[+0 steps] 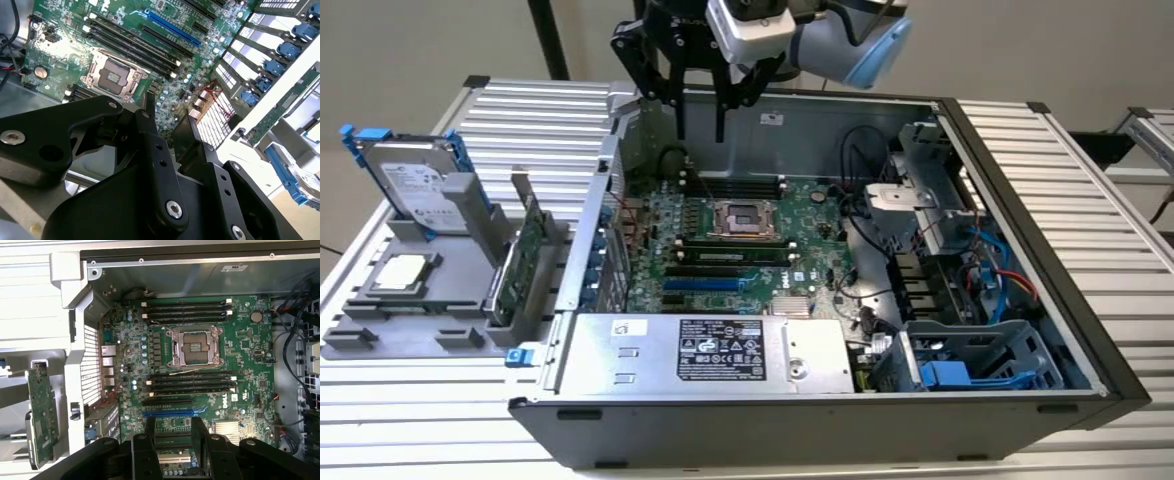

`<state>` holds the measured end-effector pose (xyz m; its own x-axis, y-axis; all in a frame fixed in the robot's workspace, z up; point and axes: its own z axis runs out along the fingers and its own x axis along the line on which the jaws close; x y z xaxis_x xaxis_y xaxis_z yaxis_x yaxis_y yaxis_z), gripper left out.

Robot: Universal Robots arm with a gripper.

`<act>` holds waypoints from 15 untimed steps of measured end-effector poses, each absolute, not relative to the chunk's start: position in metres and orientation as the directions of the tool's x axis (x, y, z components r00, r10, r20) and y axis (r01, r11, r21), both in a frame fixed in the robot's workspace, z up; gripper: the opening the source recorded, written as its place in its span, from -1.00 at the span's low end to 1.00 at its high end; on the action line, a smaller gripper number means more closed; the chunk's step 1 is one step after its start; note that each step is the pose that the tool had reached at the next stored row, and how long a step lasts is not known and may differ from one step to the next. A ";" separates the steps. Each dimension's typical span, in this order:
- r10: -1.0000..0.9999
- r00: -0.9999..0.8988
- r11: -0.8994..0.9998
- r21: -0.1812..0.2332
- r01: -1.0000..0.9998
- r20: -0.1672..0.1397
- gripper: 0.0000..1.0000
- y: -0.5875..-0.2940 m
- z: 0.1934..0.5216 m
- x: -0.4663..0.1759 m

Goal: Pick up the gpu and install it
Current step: 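Reach for the gpu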

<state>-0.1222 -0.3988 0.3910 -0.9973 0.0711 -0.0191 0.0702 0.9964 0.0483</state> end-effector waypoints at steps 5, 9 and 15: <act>0.071 -0.997 0.996 0.048 0.070 -0.019 1.00 -0.399 0.391 -0.123; 0.071 -0.997 0.996 0.048 0.070 -0.019 -1.00 -0.399 0.391 -0.123; 0.071 -0.997 0.996 0.048 0.070 -0.019 -1.00 -0.399 0.391 -0.123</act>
